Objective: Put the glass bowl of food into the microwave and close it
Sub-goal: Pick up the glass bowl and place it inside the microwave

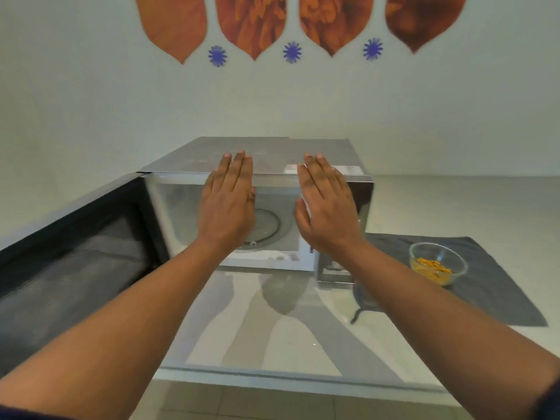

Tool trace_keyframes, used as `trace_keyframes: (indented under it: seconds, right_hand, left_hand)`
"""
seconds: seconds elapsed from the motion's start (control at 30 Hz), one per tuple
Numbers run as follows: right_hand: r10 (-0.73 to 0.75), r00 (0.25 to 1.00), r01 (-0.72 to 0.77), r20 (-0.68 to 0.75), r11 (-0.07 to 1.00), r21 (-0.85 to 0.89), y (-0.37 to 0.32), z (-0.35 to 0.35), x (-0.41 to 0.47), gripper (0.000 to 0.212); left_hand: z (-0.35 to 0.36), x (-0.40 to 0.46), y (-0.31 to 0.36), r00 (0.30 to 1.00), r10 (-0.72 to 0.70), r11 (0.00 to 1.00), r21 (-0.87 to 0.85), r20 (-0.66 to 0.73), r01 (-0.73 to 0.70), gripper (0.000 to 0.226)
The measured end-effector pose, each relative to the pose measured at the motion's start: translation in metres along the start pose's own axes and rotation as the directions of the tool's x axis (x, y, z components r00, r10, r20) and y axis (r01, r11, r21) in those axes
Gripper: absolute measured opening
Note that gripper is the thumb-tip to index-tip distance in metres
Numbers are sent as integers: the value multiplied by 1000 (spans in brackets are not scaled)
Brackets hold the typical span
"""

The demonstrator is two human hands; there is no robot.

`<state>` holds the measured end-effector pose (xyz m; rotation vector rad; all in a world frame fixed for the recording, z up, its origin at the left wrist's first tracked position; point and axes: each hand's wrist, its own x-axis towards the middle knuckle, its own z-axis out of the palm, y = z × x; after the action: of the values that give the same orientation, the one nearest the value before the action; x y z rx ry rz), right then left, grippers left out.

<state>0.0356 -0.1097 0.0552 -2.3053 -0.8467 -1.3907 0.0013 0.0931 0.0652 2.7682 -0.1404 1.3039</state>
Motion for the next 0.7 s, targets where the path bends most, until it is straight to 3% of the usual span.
trace_keyframes:
  seconds: [0.17, 0.33, 0.47, 0.53, 0.6, 0.63, 0.7]
  right_hand:
    - [111, 985, -109, -136, 994, 20, 50, -30, -22, 56]
    - [302, 935, -300, -184, 953, 40, 105, -54, -56, 54]
    - [505, 854, -502, -124, 863, 53, 146, -68, -93, 53]
    - [632, 773, -627, -53, 774, 87, 165, -72, -113, 51]
    - [753, 658, -742, 17, 644, 187, 177, -73, -130, 50]
    - [819, 572, -798, 51, 541, 265, 185, -74, -138, 49]
    - [920, 374, -856, 118, 293, 427, 195, -74, -153, 47]
  left_hand:
    - [29, 2, 86, 978, 171, 969, -161, -120, -189, 60]
    - [50, 2, 169, 883, 389, 858, -247, -262, -451, 65]
    - [76, -9, 228, 850, 482, 741, -419, -212, -525, 61]
    - [95, -18, 252, 901, 431, 709, -600, -49, -371, 59]
    - [112, -26, 267, 933, 288, 644, -765, 217, -21, 57]
    - [124, -29, 275, 911, 207, 570, -801, 357, 184, 56]
    - [144, -33, 285, 799, 70, 381, -756, 598, 532, 55]
